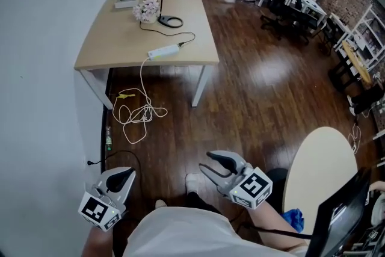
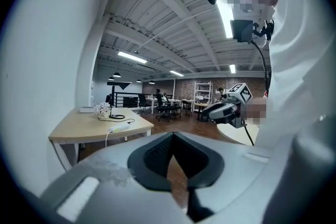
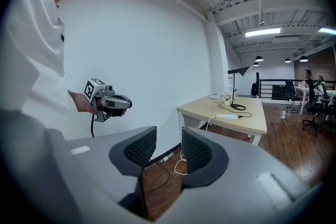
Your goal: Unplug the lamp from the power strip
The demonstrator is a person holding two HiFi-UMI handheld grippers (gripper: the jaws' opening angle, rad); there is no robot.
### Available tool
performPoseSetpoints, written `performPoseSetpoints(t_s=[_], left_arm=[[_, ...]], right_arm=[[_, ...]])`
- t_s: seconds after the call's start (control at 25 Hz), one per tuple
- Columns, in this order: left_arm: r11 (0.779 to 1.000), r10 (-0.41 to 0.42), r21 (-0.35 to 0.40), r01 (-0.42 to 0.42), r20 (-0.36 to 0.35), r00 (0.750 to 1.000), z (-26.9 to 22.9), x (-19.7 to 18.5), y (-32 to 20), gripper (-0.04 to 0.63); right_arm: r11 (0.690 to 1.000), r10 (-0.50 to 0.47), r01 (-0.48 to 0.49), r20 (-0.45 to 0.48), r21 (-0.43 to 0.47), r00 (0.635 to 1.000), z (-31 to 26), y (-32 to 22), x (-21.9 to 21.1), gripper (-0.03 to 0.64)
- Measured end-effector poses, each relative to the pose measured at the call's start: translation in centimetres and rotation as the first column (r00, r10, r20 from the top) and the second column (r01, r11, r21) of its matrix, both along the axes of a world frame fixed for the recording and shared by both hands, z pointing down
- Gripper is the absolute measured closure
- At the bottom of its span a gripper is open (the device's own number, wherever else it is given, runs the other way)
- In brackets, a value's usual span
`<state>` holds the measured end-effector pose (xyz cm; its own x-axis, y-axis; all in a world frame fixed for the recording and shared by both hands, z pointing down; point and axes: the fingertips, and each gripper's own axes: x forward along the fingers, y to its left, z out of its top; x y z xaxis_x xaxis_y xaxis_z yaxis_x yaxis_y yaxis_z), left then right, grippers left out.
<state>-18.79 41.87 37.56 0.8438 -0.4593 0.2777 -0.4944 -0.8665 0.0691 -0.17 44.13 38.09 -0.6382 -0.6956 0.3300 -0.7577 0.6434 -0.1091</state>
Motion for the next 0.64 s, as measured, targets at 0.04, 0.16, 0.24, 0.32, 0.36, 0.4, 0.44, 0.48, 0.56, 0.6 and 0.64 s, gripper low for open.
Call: performPoseSetpoints(t_s=[0.04,0.16,0.24,0.32,0.36,0.4,0.44,0.48,0.56,0.6,0.64], left_arm=[[1.0,0.008,-0.001,-0.008,0.002,1.0,0.1,-0.4,0.6,0.589],[1.0,0.024,-0.004,-0.024,-0.003,1.0,0.4,-1.5,2.3,0.589],[1.0,0.026,-0.001,-0.026,-0.008,1.0,0.4,-2.3,3.1,0.589],[1.0,0.026,-0.003,-0.026,-0.007,1.0,0.5,-3.2,3.8,0.589],[1.0,0.026,-0.005,-0.026,-0.005,1.0,0.6,-3.6,4.1,0.589],[1.0,0.027,-0.008,-0.027,-0.003,1.0,0.8,-4.1,4.3,0.589],[1.0,0.027,-0.01,-0.027,-0.002,1.0,0.9,-4.5,4.6,0.589],[1.0,0.026,-0.011,-0.026,-0.001,1.0,1.0,-4.9,5.0,0.589],[1.0,0.023,-0.011,-0.023,-0.002,1.0,1.2,-5.7,5.6,0.589],[1.0,0.021,-0.011,-0.021,-0.002,1.0,1.3,-6.1,6.0,0.589],[1.0,0.019,-0.011,-0.019,-0.003,1.0,1.3,-6.4,6.4,0.589]], right_arm=[[1.0,0.003,-0.003,0.0,0.0,1.0,0.1,0.6,-0.5,0.463],[1.0,0.011,-0.011,-0.002,-0.002,1.0,0.3,2.5,-2.0,0.463],[1.0,0.01,-0.01,-0.005,-0.003,1.0,0.3,3.4,-3.0,0.463],[1.0,0.009,-0.009,-0.004,-0.001,1.0,0.3,4.0,-3.9,0.463],[1.0,0.009,-0.009,-0.004,-0.001,1.0,0.3,4.2,-4.3,0.463],[1.0,0.009,-0.009,-0.004,-0.001,1.0,0.3,4.4,-4.6,0.465],[1.0,0.009,-0.009,-0.006,-0.001,1.0,0.4,4.7,-5.0,0.465],[1.0,0.009,-0.009,-0.007,-0.003,1.0,0.4,5.0,-5.4,0.465],[1.0,0.007,-0.007,-0.01,-0.003,1.0,0.5,5.6,-6.0,0.465],[1.0,0.005,-0.005,-0.012,-0.002,1.0,0.5,5.9,-6.4,0.465],[1.0,0.003,-0.003,-0.013,-0.001,1.0,0.5,6.3,-6.7,0.465]])
